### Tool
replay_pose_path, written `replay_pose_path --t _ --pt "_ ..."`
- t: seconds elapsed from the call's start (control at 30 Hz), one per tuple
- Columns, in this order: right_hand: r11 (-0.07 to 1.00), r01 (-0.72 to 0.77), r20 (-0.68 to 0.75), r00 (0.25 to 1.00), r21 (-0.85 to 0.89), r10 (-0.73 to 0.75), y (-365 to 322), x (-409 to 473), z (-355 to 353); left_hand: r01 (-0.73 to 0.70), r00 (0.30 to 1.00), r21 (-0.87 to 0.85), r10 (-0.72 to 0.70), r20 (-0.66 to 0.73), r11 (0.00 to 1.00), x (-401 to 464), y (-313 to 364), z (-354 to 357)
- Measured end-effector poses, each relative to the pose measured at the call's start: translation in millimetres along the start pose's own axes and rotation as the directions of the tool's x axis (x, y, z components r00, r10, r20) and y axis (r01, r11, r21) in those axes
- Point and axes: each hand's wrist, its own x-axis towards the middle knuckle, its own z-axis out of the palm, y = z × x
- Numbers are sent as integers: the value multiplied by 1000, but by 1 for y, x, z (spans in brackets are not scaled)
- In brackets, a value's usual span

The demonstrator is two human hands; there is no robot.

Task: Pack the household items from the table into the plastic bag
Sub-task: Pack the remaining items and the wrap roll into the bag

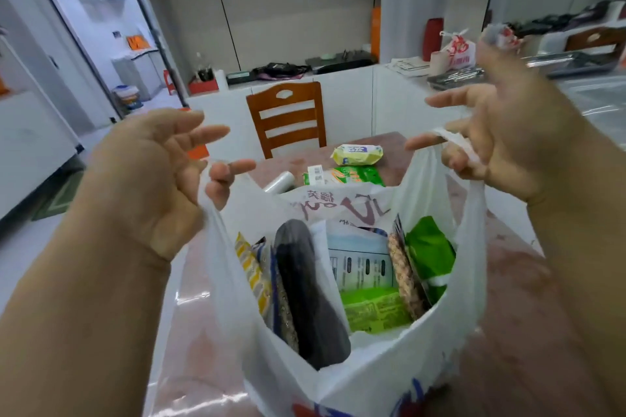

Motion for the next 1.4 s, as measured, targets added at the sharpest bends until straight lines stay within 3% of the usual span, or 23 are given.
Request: replay_pose_path --t 0.1,0.23,0.3,0.4,0.5,0.57,0.77,0.97,1.1,1.17,1.27,1.4 --pt "967 -75 68 993 -243 94 23 0 6 134 991 67 -135 15 989 -1 -19 -6" --pt "741 6 135 984 -671 114 28 0 13 141 969 200 -176 173 970 -8 -24 -15" --pt "617 33 119 988 -786 99 13 12 14 103 964 346 -180 196 933 -7 -17 -21" --pt "484 82 129 990 -871 65 -15 46 23 82 981 564 -166 99 821 6 -12 -26" --pt "525 141 212 974 -839 77 -29 88 42 120 993 661 -93 -76 741 44 -17 -37" --pt "578 155 293 944 -802 153 -24 121 53 135 990 688 -71 -121 713 78 -27 -45" --pt "591 0 364 788 -807 496 54 214 82 381 920 628 -343 -189 678 172 -101 -61" --pt "611 -234 341 655 -757 674 144 250 114 571 761 692 -601 -244 442 226 -164 -66" --pt "547 -361 327 516 -755 792 188 253 132 579 678 799 -639 -364 161 241 -188 -68" --pt "532 -429 332 457 -730 825 203 250 141 529 655 845 -671 -348 78 241 -201 -70" --pt "562 -476 349 465 -677 814 211 251 151 454 735 871 -633 -244 191 245 -224 -70" --pt "651 -456 354 578 -606 735 208 261 150 418 839 861 -487 -244 290 260 -225 -74"
